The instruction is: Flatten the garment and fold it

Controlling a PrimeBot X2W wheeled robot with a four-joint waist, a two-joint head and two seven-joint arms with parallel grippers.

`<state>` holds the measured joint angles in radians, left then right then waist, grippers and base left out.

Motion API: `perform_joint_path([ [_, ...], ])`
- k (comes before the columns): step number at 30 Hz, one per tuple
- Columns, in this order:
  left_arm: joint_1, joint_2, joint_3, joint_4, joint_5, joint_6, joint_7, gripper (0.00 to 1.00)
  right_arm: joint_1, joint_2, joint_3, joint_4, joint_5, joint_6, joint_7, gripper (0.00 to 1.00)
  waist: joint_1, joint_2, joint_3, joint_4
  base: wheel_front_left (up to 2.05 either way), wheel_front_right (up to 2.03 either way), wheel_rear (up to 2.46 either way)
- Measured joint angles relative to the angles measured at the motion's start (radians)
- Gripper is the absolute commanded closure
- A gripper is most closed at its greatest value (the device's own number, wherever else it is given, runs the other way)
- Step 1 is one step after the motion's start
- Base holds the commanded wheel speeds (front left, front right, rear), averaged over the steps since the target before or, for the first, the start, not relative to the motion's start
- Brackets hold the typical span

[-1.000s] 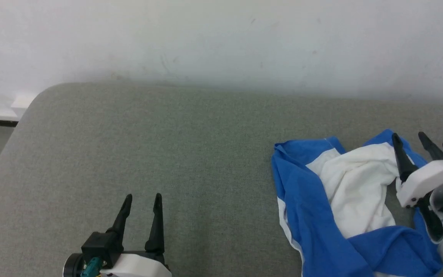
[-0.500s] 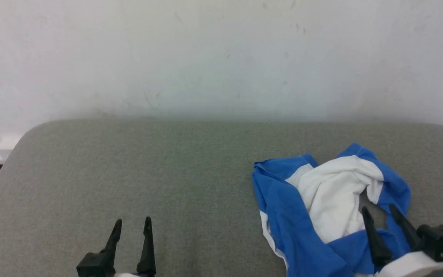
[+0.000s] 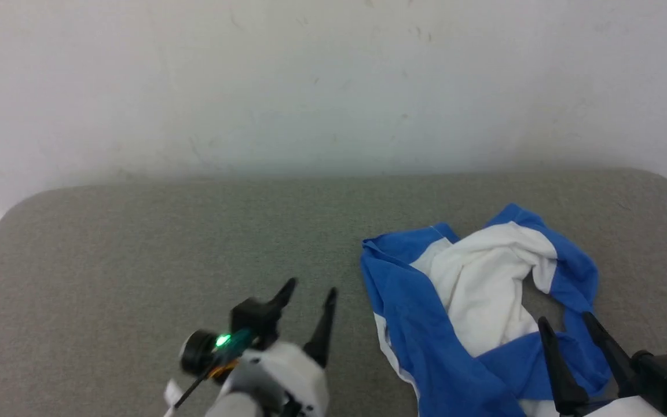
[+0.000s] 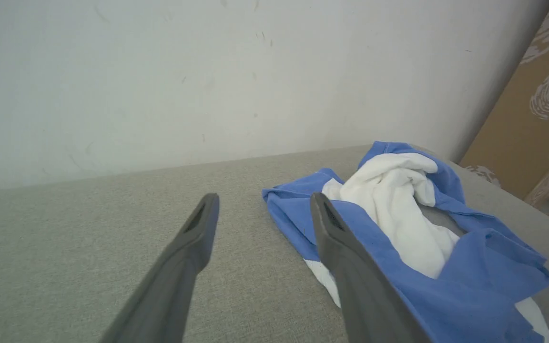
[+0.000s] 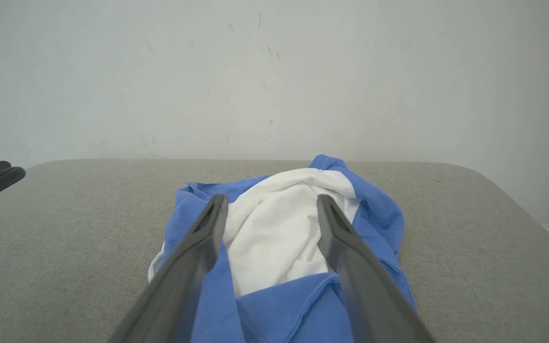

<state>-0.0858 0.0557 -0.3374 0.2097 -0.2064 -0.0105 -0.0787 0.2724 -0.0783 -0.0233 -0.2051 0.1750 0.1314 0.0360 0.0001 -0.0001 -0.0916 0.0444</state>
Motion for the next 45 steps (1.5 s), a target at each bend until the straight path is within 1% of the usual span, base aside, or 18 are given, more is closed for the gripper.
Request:
perform_joint_path([
  [2, -0.076, -0.002, -0.058, 0.054, -0.022, -0.015, 0.036, 0.00, -0.001, 0.003, 0.004, -0.013, -0.001, 0.000, 0.007, 0.00, 0.0000, 0.0001, 0.010, -0.014, 0.00, 0.00, 0.00],
  [9, -0.279, -0.005, -0.286, 0.263, -0.179, -0.015, 0.169, 0.00, -0.012, 0.007, 0.011, -0.026, 0.001, 0.000, 0.026, 0.00, 0.0001, 0.0001, 0.053, -0.073, 0.00, 0.00, 0.00],
  [16, -0.372, -0.005, -0.476, 0.464, -0.288, -0.013, 0.354, 0.00, -0.022, 0.013, 0.011, -0.022, 0.011, 0.000, 0.033, 0.00, 0.0001, 0.0001, 0.092, -0.123, 0.00, 0.00, 0.00],
  [19, -0.395, -0.005, -0.534, 0.513, -0.323, -0.014, 0.423, 0.00, -0.023, 0.016, 0.007, -0.018, 0.017, 0.000, 0.034, 0.00, 0.0000, 0.0001, 0.103, -0.138, 0.00, 0.00, 0.00],
  [20, -0.410, -0.006, -0.553, 0.524, -0.334, -0.016, 0.447, 0.25, -0.023, 0.016, 0.007, -0.018, 0.020, 0.000, 0.034, 0.00, -0.0001, 0.0001, 0.105, -0.142, 0.00, 0.00, 0.00],
  [22, -0.434, -0.007, -0.581, 0.534, -0.361, -0.034, 0.490, 0.82, -0.023, 0.017, 0.004, -0.017, 0.022, 0.000, 0.034, 0.00, -0.0001, 0.0001, 0.109, -0.145, 0.00, 0.00, 0.00],
  [23, -0.439, -0.007, -0.590, 0.536, -0.376, -0.041, 0.502, 1.00, -0.023, 0.018, 0.002, -0.015, 0.023, 0.000, 0.034, 0.00, -0.0001, 0.0001, 0.110, -0.145, 0.00, 0.00, 0.00],
  [26, -0.446, -0.016, -0.601, 0.551, -0.398, -0.050, 0.488, 1.00, -0.025, 0.021, -0.005, -0.008, 0.031, 0.000, 0.034, 0.00, -0.0001, 0.0001, 0.107, -0.138, 0.00, 0.00, 0.00],
  [29, -0.446, -0.009, -0.600, 0.558, -0.399, -0.051, 0.429, 1.00, -0.025, 0.022, -0.010, -0.001, 0.038, 0.000, 0.034, 0.00, 0.0000, 0.0000, 0.097, -0.126, 0.00, 0.00, 0.00],
  [31, -0.445, 0.025, -0.591, 0.533, -0.399, -0.051, 0.385, 1.00, -0.022, 0.023, -0.018, 0.010, 0.045, 0.000, 0.033, 0.00, 0.0000, 0.0001, 0.085, -0.118, 0.00, 0.00, 0.00],
  [33, -0.431, 0.081, -0.579, 0.477, -0.395, -0.048, 0.354, 1.00, -0.017, 0.024, -0.028, 0.021, 0.047, 0.000, 0.030, 0.00, 0.0000, 0.0001, 0.072, -0.109, 0.00, 0.00, 0.00],
  [36, -0.366, 0.174, -0.562, 0.349, -0.393, -0.012, 0.338, 1.00, -0.002, 0.024, -0.039, 0.031, 0.054, 0.000, 0.025, 0.00, 0.0000, 0.0001, 0.050, -0.093, 0.00, 0.00, 0.00],
  [39, -0.241, 0.271, -0.539, 0.179, -0.413, 0.055, 0.358, 1.00, 0.013, 0.024, -0.042, 0.040, 0.065, 0.000, 0.024, 0.00, -0.0002, 0.0001, 0.030, -0.075, 0.00, 0.00, 0.00],
  [43, -0.019, 0.398, -0.487, -0.062, -0.473, 0.198, 0.401, 1.00, 0.034, 0.025, -0.048, 0.045, 0.073, 0.000, 0.024, 0.00, -0.0002, 0.0001, 0.008, -0.053, 0.00, 0.00, 0.00],
  [45, 0.093, 0.449, -0.463, -0.171, -0.501, 0.276, 0.418, 1.00, 0.046, 0.025, -0.055, 0.045, 0.073, 0.000, 0.024, 0.00, -0.0002, 0.0001, -0.001, -0.042, 0.00, 0.00, 0.00],
])
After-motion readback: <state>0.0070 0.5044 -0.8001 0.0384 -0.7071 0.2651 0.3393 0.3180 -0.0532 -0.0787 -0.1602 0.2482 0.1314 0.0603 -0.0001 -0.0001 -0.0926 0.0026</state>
